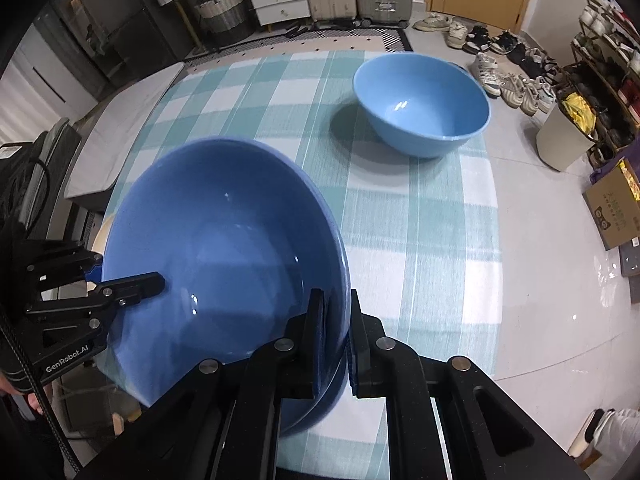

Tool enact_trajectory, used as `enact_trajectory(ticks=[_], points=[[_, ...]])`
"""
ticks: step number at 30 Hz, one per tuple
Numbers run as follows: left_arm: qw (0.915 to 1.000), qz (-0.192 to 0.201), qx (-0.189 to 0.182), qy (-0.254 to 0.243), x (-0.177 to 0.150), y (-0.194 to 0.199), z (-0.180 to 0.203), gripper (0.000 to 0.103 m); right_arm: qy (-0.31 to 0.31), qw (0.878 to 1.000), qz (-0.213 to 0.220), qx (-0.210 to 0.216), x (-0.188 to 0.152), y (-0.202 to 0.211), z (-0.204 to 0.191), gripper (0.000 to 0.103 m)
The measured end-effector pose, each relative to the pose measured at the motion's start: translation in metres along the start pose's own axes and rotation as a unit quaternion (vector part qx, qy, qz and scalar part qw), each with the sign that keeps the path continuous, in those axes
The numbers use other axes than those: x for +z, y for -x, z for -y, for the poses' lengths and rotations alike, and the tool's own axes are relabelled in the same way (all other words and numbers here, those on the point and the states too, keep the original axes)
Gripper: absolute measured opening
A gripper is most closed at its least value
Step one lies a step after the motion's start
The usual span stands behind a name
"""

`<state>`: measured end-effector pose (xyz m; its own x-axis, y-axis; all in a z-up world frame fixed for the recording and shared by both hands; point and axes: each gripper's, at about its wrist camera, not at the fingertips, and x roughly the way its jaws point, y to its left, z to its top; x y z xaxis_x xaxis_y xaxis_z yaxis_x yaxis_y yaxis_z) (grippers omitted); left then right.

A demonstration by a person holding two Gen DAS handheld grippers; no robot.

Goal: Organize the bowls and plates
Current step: 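Lift and carry the darker bowl with both tools toward the set-down bowl, then lower the darker bowl into the set-down blue bowl and open both tools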

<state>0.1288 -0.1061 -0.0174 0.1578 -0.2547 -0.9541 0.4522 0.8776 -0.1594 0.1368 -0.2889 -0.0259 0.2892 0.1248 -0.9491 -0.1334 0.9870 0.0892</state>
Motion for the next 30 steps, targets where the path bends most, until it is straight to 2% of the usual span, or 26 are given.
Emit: enact_trajectory(ticks=[8,15,20,25,30], points=[[0.9955,0.0,0.085,-0.041,-0.019,-0.021,0.018,0.016,-0.004,1.0,-0.008,0.022,-0.023,-0.017,0.0,0.01],[0.9912,0.009,0.115,-0.063,-0.031,-0.032,0.029,0.019,-0.004,1.0,0.014,0.01,-0.042,-0.024,0.0,0.01],[0.9833,0.02,0.158,-0.088,-0.039,-0.043,0.039,0.025,0.008,1.0,0.025,-0.009,-0.054,-0.03,-0.003,0.01],[0.9858,0.017,0.148,-0.077,-0.041,-0.052,0.035,0.028,0.029,0.998,0.039,-0.029,-0.062,-0.031,-0.008,0.01],[0.9873,0.019,0.141,-0.07,-0.044,-0.058,0.035,0.032,0.033,0.998,0.046,-0.027,-0.065,-0.028,-0.009,0.01]])
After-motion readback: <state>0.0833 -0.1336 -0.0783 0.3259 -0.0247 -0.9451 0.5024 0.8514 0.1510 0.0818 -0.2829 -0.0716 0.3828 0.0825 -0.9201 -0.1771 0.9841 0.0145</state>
